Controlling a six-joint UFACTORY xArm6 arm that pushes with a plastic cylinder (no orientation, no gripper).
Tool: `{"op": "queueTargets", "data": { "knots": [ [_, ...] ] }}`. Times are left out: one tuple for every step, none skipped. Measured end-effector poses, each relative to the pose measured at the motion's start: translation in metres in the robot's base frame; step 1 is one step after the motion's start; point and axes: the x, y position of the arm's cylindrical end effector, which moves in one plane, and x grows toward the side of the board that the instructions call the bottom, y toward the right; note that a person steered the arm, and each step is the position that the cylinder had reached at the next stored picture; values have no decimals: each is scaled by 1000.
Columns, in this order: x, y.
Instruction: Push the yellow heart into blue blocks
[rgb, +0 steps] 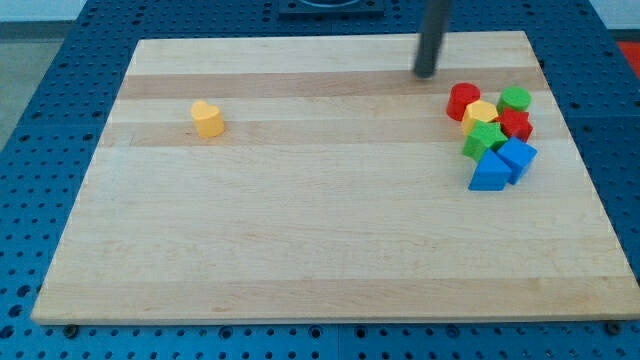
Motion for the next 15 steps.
{"op": "queueTargets", "data": {
  "knots": [
    [17, -107],
    [25, -206],
    [54, -279],
    [67, -315],
    [81, -306],
    [81, -260],
    [81, -219],
    [89, -182],
    [102, -142],
    [114, -120],
    [136, -104],
    [136, -119],
    [127, -152],
    [132, -196],
    [158, -179]
  ]
}}
